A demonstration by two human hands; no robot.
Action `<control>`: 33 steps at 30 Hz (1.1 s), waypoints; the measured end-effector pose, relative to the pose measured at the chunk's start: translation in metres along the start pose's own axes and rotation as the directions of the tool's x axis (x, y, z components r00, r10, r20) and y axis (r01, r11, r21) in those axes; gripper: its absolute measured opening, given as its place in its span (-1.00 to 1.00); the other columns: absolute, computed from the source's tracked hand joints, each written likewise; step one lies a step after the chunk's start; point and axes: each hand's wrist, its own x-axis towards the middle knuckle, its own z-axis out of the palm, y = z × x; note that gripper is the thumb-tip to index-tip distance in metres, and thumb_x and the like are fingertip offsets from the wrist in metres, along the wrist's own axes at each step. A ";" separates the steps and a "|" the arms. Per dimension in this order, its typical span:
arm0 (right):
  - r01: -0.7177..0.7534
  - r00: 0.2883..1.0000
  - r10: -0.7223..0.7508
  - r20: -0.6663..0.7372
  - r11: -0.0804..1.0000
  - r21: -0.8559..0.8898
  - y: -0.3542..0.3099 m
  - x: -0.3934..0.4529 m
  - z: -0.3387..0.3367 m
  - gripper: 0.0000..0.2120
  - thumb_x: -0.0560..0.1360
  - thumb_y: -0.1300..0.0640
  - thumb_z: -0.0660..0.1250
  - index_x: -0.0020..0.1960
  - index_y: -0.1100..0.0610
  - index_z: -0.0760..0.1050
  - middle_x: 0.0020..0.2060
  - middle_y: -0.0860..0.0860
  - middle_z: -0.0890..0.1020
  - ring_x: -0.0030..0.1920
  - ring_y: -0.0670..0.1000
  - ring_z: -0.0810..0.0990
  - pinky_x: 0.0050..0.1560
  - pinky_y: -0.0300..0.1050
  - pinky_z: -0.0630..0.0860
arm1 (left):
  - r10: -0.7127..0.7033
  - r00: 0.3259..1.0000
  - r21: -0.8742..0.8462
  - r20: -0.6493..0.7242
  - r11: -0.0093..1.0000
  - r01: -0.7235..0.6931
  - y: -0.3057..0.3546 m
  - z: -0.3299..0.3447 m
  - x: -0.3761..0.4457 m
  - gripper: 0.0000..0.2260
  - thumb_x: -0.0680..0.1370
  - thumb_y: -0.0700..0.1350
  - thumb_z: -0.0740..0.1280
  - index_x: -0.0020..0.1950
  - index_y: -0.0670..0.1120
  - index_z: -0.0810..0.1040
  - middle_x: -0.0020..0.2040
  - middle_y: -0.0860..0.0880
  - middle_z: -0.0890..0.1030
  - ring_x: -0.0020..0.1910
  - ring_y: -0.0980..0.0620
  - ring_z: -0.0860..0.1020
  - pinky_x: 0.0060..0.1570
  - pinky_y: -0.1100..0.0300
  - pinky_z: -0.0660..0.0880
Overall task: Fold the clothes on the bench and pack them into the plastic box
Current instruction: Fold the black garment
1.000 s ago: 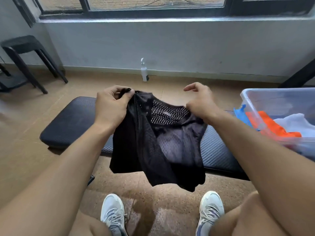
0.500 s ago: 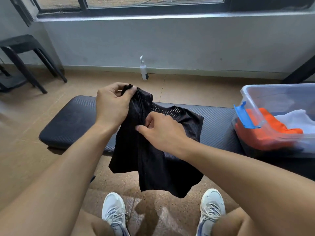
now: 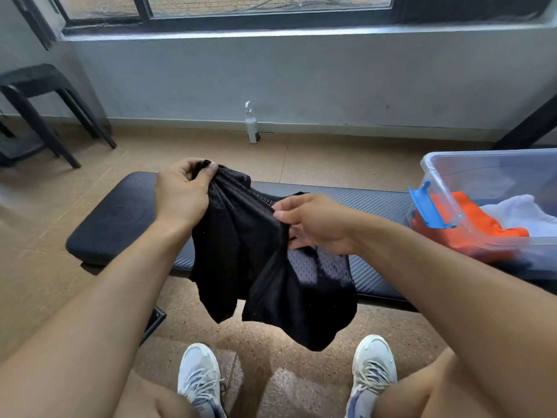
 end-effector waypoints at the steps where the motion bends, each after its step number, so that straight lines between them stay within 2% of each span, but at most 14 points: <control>1: -0.004 1.000 0.005 -0.015 0.999 0.034 -0.002 -0.001 -0.002 -0.80 0.66 0.24 0.24 0.24 0.20 0.55 -0.05 0.11 0.60 -0.10 0.05 0.57 -0.01 -0.01 0.65 | -0.011 1.000 0.014 0.003 1.000 0.011 -0.001 0.000 0.000 -0.96 0.58 -0.03 0.43 -0.04 0.03 0.67 -0.14 0.13 0.69 -0.18 0.24 0.60 -0.13 0.35 0.48; 3: 0.025 0.999 -0.022 -0.034 0.996 0.090 -0.005 -0.002 -0.006 -0.80 0.67 0.20 0.22 0.17 0.21 0.59 -0.05 0.11 0.61 -0.09 0.03 0.58 -0.07 -0.08 0.62 | -0.026 1.000 0.025 0.002 0.999 0.026 -0.002 0.001 -0.001 -0.92 0.59 -0.03 0.42 0.03 0.00 0.67 -0.14 0.14 0.68 -0.19 0.27 0.59 -0.19 0.41 0.47; 5: 0.067 0.998 -0.067 -0.001 0.991 0.115 -0.008 -0.003 -0.008 -0.74 0.63 0.05 0.32 0.15 0.22 0.62 -0.02 0.06 0.69 -0.01 0.03 0.66 0.08 -0.08 0.61 | -0.045 0.999 0.011 -0.002 0.999 0.045 -0.004 0.002 -0.001 -0.93 0.59 -0.03 0.41 0.02 0.01 0.67 -0.16 0.16 0.68 -0.21 0.28 0.59 -0.24 0.44 0.46; 7: 0.077 0.997 -0.078 -0.012 0.996 -0.044 -0.010 -0.006 -0.007 -0.64 0.47 -0.06 0.51 0.15 0.14 0.64 0.03 0.05 0.74 0.08 0.07 0.71 0.21 0.01 0.59 | -0.055 0.998 -0.006 -0.005 0.998 0.055 -0.003 0.002 0.000 -0.94 0.59 -0.04 0.42 0.01 0.01 0.66 -0.16 0.15 0.68 -0.19 0.26 0.61 -0.21 0.41 0.49; 8: 0.075 0.994 -0.086 -0.060 0.983 -0.168 -0.009 -0.005 -0.007 -0.65 0.41 0.00 0.56 0.12 0.11 0.64 0.03 0.07 0.73 0.07 0.11 0.71 0.22 0.07 0.59 | -0.055 0.998 -0.011 -0.006 0.998 0.055 -0.003 0.002 0.000 -0.94 0.59 -0.03 0.42 0.01 0.01 0.66 -0.15 0.14 0.69 -0.18 0.25 0.61 -0.17 0.38 0.51; 10: 0.056 0.974 -0.134 -0.183 0.923 -0.381 -0.008 -0.004 -0.008 -0.79 0.41 0.25 0.46 0.03 0.09 0.61 -0.02 0.12 0.70 -0.01 0.14 0.69 0.10 0.15 0.65 | -0.048 0.999 -0.010 -0.019 0.999 0.047 -0.002 0.001 0.001 -0.95 0.59 -0.03 0.42 0.00 0.02 0.66 -0.16 0.13 0.69 -0.23 0.30 0.61 -0.19 0.39 0.51; 13: -0.017 0.940 -0.209 -0.270 0.761 -0.649 -0.008 -0.005 -0.016 -0.77 0.45 0.32 0.29 0.01 0.05 0.54 -0.08 0.03 0.63 -0.13 0.05 0.61 -0.27 -0.07 0.56 | -0.033 0.999 0.004 -0.037 0.999 0.033 -0.003 0.001 0.003 -0.95 0.60 -0.07 0.41 -0.01 -0.03 0.65 -0.20 0.14 0.66 -0.37 0.39 0.56 -0.34 0.51 0.43; 17: -0.175 0.927 -0.159 -0.339 0.616 -0.768 -0.007 -0.003 -0.037 -0.74 0.46 0.33 0.24 -0.01 -0.01 0.50 -0.16 -0.10 0.53 -0.09 0.03 0.55 -0.18 -0.12 0.48 | -0.046 0.998 0.071 -0.049 0.996 0.050 -0.012 -0.004 0.006 -0.92 0.60 -0.03 0.41 -0.07 0.02 0.65 -0.23 0.14 0.65 -0.31 0.27 0.56 -0.31 0.38 0.48; 21: -0.276 0.930 -0.071 -0.362 0.515 -0.811 -0.005 0.000 -0.055 -0.78 0.53 0.34 0.18 -0.19 0.11 0.50 -0.22 0.05 0.58 -0.16 0.10 0.52 -0.26 -0.14 0.42 | -0.095 0.989 0.157 -0.114 0.981 0.112 -0.029 -0.014 0.016 -0.89 0.59 0.02 0.39 -0.09 0.03 0.63 -0.19 0.10 0.66 -0.12 0.05 0.61 -0.13 0.15 0.48; 25: -0.294 0.881 -0.134 -0.455 0.597 -0.746 0.003 0.009 -0.066 -0.77 0.56 0.33 0.11 -0.08 0.30 0.55 -0.16 0.17 0.60 -0.15 0.16 0.53 -0.18 -0.04 0.44 | -0.162 0.978 0.290 -0.128 0.937 0.193 -0.047 -0.017 0.021 -0.84 0.58 0.09 0.37 -0.06 0.02 0.63 -0.09 0.01 0.68 -0.05 -0.04 0.62 -0.12 0.08 0.48; 27: -0.250 0.856 -0.181 -0.484 0.675 -0.694 0.002 0.015 -0.068 -0.73 0.58 0.30 0.09 -0.03 0.31 0.57 -0.09 0.20 0.64 -0.04 0.20 0.59 -0.07 0.03 0.52 | -0.187 0.974 0.305 -0.130 0.927 0.219 -0.053 -0.016 0.023 -0.84 0.58 0.10 0.37 -0.05 0.03 0.61 -0.07 -0.01 0.67 -0.01 -0.08 0.62 -0.08 0.04 0.51; 29: -0.202 0.853 -0.211 -0.478 0.711 -0.674 0.000 0.018 -0.069 -0.74 0.58 0.27 0.09 -0.09 0.29 0.54 -0.10 0.19 0.62 -0.03 0.21 0.57 -0.10 0.02 0.47 | -0.200 0.970 0.320 -0.136 0.918 0.234 -0.056 -0.017 0.025 -0.84 0.58 0.10 0.37 -0.05 0.03 0.61 -0.05 -0.01 0.67 -0.01 -0.08 0.62 -0.10 0.07 0.49; 31: -0.158 0.886 -0.202 -0.418 0.715 -0.681 -0.005 0.017 -0.069 -0.73 0.61 0.08 0.17 -0.18 0.21 0.48 -0.19 0.12 0.58 -0.10 0.18 0.55 -0.18 -0.03 0.40 | -0.208 0.967 0.319 -0.144 0.915 0.245 -0.058 -0.018 0.028 -0.83 0.58 0.10 0.36 -0.06 0.03 0.62 -0.07 -0.01 0.67 -0.02 -0.09 0.61 -0.13 0.10 0.45; 33: -0.142 0.939 -0.118 -0.322 0.719 -0.680 -0.009 0.013 -0.067 -0.57 0.47 -0.25 0.41 -0.13 0.14 0.52 -0.20 0.01 0.62 -0.12 0.09 0.59 -0.13 -0.04 0.48 | -0.217 0.964 0.320 -0.155 0.912 0.256 -0.061 -0.020 0.030 -0.83 0.58 0.11 0.37 -0.06 0.04 0.63 -0.07 0.00 0.68 -0.02 -0.09 0.62 -0.14 0.10 0.45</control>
